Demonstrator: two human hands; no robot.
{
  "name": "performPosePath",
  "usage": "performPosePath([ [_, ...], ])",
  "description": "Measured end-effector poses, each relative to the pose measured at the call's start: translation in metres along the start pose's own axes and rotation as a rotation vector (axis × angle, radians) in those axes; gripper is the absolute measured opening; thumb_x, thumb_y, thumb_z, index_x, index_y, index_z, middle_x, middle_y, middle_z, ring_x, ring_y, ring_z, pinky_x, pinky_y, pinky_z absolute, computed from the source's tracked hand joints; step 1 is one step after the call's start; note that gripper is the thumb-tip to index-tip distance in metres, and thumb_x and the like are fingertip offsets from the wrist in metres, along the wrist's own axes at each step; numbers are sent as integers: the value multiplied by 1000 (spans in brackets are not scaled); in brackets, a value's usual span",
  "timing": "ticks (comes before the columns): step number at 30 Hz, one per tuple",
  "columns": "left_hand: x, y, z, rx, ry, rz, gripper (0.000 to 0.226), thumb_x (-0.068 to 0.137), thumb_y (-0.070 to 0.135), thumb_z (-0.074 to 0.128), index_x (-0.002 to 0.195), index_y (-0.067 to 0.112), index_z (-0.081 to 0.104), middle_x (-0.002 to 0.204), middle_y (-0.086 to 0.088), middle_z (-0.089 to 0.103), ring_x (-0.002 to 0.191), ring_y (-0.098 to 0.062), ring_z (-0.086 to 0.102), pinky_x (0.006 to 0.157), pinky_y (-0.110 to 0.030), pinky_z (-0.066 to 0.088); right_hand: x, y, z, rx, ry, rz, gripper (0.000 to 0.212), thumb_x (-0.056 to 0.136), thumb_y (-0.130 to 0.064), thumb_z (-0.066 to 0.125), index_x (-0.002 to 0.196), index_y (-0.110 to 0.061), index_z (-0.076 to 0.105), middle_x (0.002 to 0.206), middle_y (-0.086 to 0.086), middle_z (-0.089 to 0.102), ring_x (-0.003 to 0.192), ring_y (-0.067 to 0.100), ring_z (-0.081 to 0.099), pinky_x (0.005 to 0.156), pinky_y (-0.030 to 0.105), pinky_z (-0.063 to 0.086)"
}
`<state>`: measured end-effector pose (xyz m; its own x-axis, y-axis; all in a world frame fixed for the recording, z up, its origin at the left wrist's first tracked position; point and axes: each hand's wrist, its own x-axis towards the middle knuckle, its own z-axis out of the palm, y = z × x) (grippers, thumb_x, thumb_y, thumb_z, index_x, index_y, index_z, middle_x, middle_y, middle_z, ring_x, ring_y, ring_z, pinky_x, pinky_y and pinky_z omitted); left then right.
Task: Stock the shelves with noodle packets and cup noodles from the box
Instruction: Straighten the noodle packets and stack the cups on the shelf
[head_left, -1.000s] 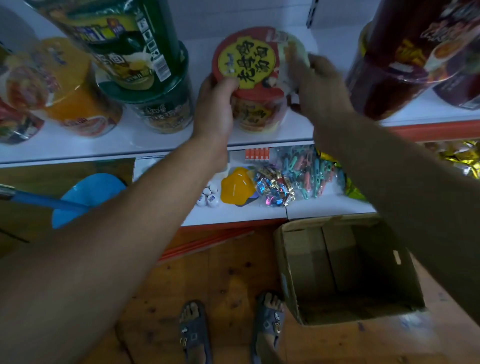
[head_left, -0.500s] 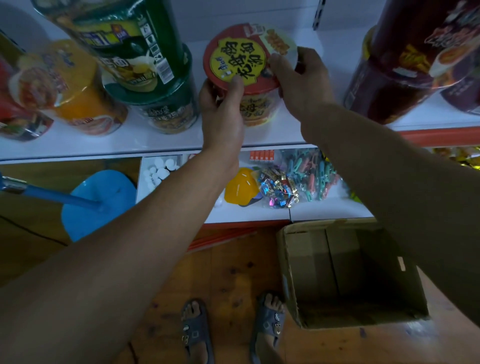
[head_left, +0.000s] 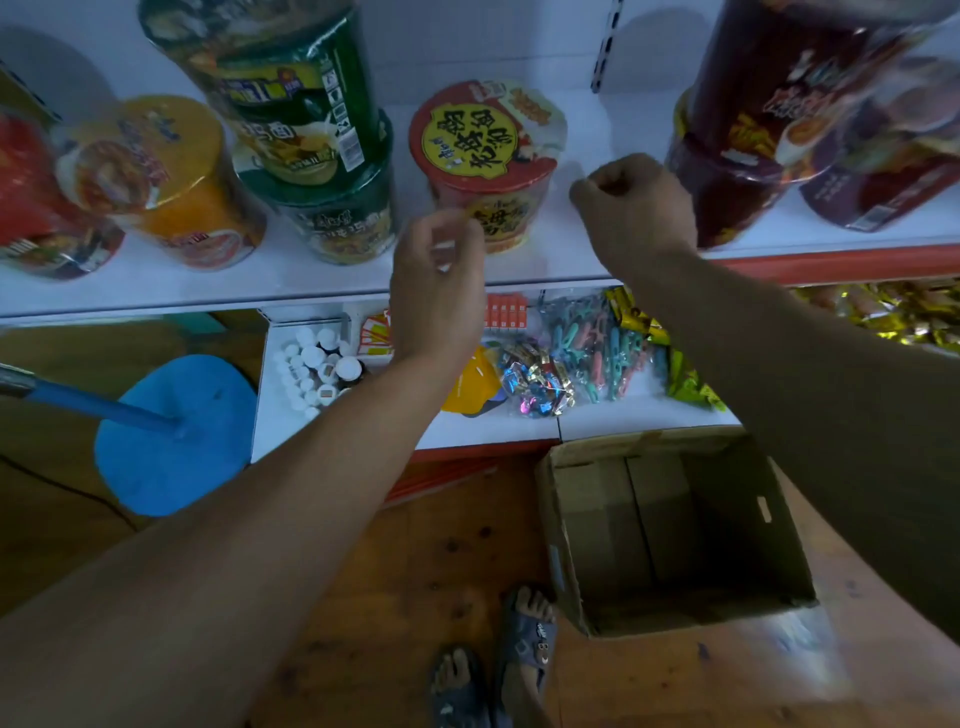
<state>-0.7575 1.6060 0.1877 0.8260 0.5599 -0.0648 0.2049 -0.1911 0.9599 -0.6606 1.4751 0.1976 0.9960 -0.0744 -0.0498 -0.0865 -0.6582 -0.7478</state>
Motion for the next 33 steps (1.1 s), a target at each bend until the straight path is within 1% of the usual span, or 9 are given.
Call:
performPosePath([
  [2,-12,-2,-7,233,-165,100,11,96,34,55,97,27,63,82,16,61,79,-4,58,64,-16,42,-14,5,-12,-111,-4,-13,30,86,-36,57,111,-22,67,110,-1,69,106,23,61,85,27,44],
  [6,-36,11,-3,635,-434,282,7,91,37,58,87,32,61,81,13,62,85,-17,61,70,-29,45,-33,21,-47,-314,8,-13,32,86,-34,58,114,-20,66,114,7,68,108,31,59,79,29,39],
  [10,-55,30,20,820,-498,463,17,89,37,57,97,26,66,98,7,68,93,-22,61,71,-29,43,-40,43,-81,-340,39,63,32,83,-35,60,112,-22,67,115,9,68,110,33,60,90,35,46],
  [13,-56,38,42,858,-524,519,23,90,38,57,104,23,65,105,4,67,97,-24,60,79,-35,50,-32,57,-101,-332,65,78,32,85,-36,59,114,-23,65,117,7,68,112,32,59,89,34,45],
  [16,-49,43,71,904,-476,572,30,88,39,58,109,20,63,107,1,66,98,-26,60,77,-35,48,-16,74,-118,-354,73,80,38,87,-37,58,122,-22,62,121,4,66,114,30,58,89,34,44],
  [23,-24,58,141,1058,-330,479,51,84,35,63,127,10,51,123,-11,61,115,-34,55,85,-40,45,36,115,-143,-316,16,0,44,90,-31,59,132,-18,57,129,3,63,117,27,57,92,33,44],
  [26,-21,63,163,1067,-298,381,68,85,33,64,141,9,33,128,-15,57,118,-36,53,85,-41,43,57,124,-145,-255,-61,-59,49,90,-30,60,136,-16,52,132,4,61,118,27,57,93,35,46],
  [30,-16,68,181,820,-276,224,89,87,31,64,154,18,9,148,-10,46,128,-33,50,93,-41,44,77,128,-143,-142,-161,-107,56,89,-22,60,143,-15,44,138,3,56,120,26,57,95,37,48],
  [33,-16,68,187,610,-264,175,93,82,30,67,155,27,8,150,-3,45,127,-29,53,98,-45,48,78,129,-139,-8,-190,-109,48,89,-17,59,136,-13,49,131,2,61,115,24,59,91,31,47],
])
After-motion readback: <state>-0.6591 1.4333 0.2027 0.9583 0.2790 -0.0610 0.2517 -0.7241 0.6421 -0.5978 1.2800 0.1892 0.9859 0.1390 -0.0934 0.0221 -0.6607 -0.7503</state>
